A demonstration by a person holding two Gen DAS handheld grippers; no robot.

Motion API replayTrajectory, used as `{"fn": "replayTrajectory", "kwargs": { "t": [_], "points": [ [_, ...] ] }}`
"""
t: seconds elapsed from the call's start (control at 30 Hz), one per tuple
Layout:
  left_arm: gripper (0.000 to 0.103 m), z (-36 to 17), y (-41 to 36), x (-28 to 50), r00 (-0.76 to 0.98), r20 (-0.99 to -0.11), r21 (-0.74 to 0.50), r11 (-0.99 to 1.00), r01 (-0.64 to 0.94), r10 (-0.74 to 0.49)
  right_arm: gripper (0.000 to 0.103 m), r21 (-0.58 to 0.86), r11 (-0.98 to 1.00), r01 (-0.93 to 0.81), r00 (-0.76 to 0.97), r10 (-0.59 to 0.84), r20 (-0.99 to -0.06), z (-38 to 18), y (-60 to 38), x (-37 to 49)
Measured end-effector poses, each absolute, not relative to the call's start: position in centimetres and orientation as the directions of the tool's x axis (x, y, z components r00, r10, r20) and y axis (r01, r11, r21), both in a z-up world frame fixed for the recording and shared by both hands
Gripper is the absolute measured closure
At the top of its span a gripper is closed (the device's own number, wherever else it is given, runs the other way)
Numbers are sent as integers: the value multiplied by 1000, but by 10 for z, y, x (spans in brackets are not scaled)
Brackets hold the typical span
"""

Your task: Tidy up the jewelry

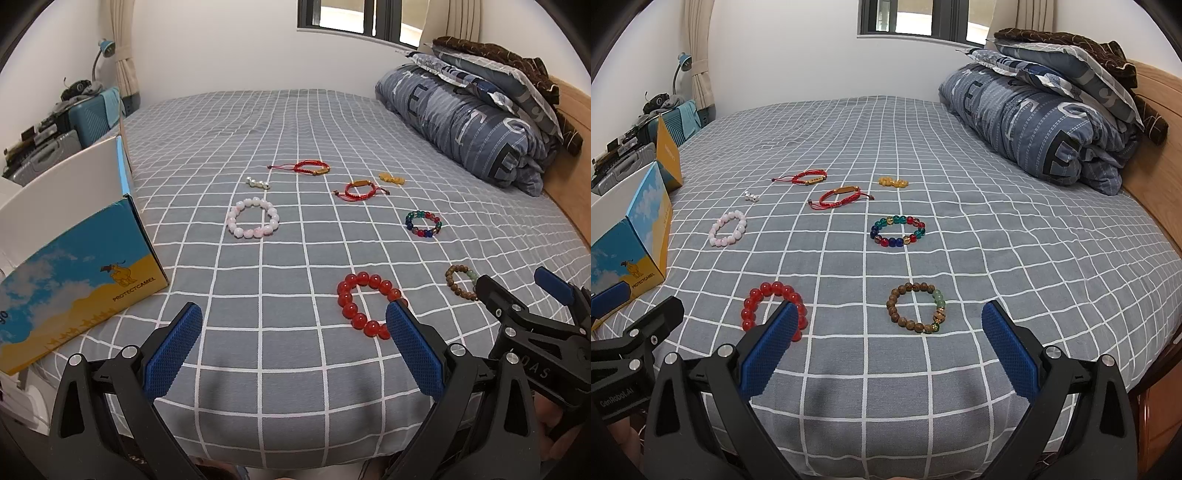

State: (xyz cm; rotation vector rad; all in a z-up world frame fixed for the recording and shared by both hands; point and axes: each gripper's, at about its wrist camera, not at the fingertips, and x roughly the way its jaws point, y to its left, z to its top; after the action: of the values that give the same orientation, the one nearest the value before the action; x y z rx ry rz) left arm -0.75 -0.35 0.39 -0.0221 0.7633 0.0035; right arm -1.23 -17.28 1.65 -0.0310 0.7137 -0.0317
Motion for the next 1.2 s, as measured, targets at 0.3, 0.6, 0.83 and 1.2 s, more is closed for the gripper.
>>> {"fn": "replayTrajectory", "kwargs": {
  "t": [0.3,0.6,0.83,1.2],
  "points": [
    [6,3,-3,-7,722,-692,-13,1000,-13,0,7,-41,999,20,755,-42,-655,16,-172,-12],
    [6,5,-5,-7,726,-687,-10,1000,-7,-2,7,-38,999,22,766,-42,-642,23,-177,-13],
    [6,26,-1,5,729,-685,6,1000,-27,23,7,-33,999,22,772,-38,-635,48,-182,-1],
    [6,65,17,111,688,-725,-17,997,-70,36,7,-120,993,-11,758,-70,-648,83,-174,76]
  ]
}}
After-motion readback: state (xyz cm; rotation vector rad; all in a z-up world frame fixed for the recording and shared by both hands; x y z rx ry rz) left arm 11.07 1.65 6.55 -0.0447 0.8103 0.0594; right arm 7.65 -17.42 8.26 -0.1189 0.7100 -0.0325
